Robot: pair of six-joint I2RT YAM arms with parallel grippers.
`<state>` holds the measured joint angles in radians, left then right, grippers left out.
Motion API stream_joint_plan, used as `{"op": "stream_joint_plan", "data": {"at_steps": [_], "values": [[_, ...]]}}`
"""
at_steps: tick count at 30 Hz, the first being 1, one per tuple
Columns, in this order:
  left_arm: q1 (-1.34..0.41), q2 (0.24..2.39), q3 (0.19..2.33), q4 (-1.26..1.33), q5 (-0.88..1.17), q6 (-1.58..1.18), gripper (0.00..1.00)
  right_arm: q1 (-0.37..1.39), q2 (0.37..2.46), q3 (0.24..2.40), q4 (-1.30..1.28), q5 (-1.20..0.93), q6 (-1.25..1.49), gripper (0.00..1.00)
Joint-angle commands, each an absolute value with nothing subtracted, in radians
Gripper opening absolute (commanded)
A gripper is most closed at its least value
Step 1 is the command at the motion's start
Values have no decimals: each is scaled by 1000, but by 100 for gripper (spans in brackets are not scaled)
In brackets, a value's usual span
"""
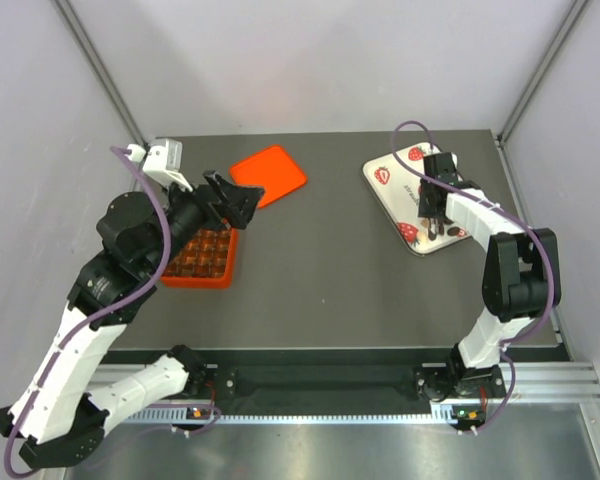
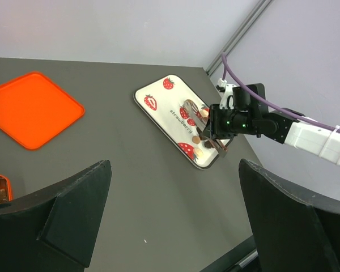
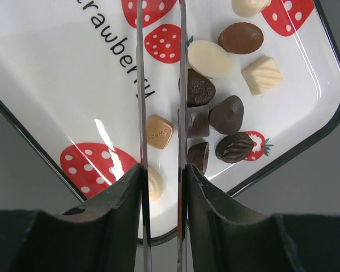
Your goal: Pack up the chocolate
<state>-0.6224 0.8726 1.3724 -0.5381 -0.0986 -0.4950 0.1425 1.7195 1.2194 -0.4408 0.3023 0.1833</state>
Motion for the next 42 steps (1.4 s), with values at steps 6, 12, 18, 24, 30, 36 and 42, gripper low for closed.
{"op": "stream_joint_plan", "data": {"at_steps": [6, 12, 18, 24, 30, 36, 42], "values": [[-620, 845, 1385, -505, -129, -471, 99, 132, 1721, 1287, -414, 322, 169, 37], [-620, 850, 1382, -500, -121, -472, 99, 132, 1727, 1289, -413, 325, 163, 36], [-620, 851, 1387, -502, -120, -471, 99, 140, 1687, 1278, -423, 299, 161, 30], [-620, 841, 1385, -506, -115, -479, 99, 169, 1577, 1236, -437, 247, 178, 25], [-620, 847, 1371, -503, -126, -474, 99, 198, 1445, 1152, -401, 125, 187, 25], [-618, 888, 1414, -512, -100, -471, 99, 250, 1335, 1082, -365, -30, 209, 25], [-620, 896, 1425, -492, -80, -482, 99, 403, 1263, 1046, -285, -132, 284, 25]]}}
